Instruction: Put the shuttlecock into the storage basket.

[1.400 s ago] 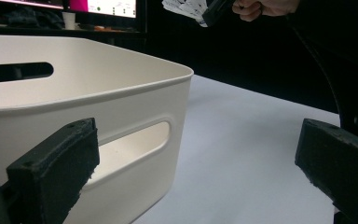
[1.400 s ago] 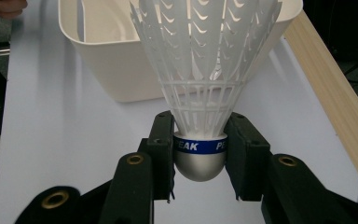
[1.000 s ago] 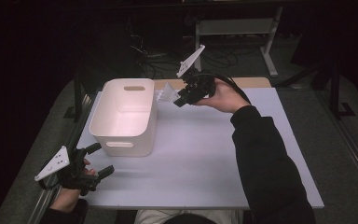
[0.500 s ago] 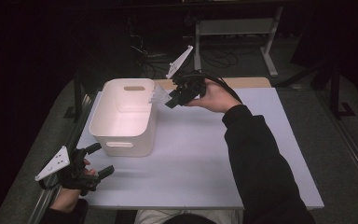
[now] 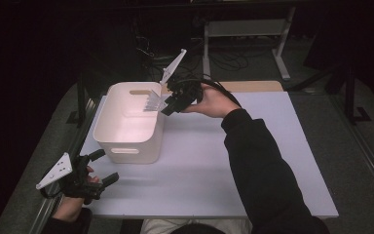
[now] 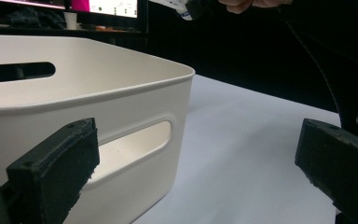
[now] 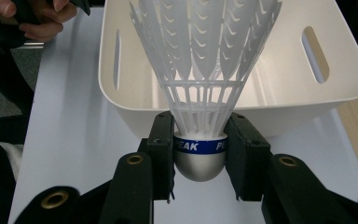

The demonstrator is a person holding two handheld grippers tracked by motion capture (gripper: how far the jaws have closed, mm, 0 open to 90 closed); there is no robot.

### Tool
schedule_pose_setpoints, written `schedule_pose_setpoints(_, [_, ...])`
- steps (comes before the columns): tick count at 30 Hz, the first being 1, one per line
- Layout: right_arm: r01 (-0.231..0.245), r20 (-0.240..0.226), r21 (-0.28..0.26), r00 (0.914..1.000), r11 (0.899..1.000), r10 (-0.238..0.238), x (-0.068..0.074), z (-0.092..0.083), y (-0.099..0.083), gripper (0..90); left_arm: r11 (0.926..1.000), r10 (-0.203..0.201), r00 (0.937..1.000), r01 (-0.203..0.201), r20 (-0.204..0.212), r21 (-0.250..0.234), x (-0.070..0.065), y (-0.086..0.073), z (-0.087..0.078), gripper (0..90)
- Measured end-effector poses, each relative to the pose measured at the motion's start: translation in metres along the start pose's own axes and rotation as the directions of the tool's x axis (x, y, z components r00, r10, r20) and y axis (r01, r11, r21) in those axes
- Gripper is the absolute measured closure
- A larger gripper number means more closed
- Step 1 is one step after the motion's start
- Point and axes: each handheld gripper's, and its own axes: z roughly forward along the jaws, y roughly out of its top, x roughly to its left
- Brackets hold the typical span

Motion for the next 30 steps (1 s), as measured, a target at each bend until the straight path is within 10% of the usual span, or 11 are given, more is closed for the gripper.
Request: schedule_pose_setpoints(30, [0.017, -0.056, -0.009, 0.9982, 1.0, -0.018, -0.001, 0.037, 0.026, 63.6, 1.0, -0.002, 1.0, 0.002, -0.002, -0.002, 0.0, 0.0, -0.001, 0.0])
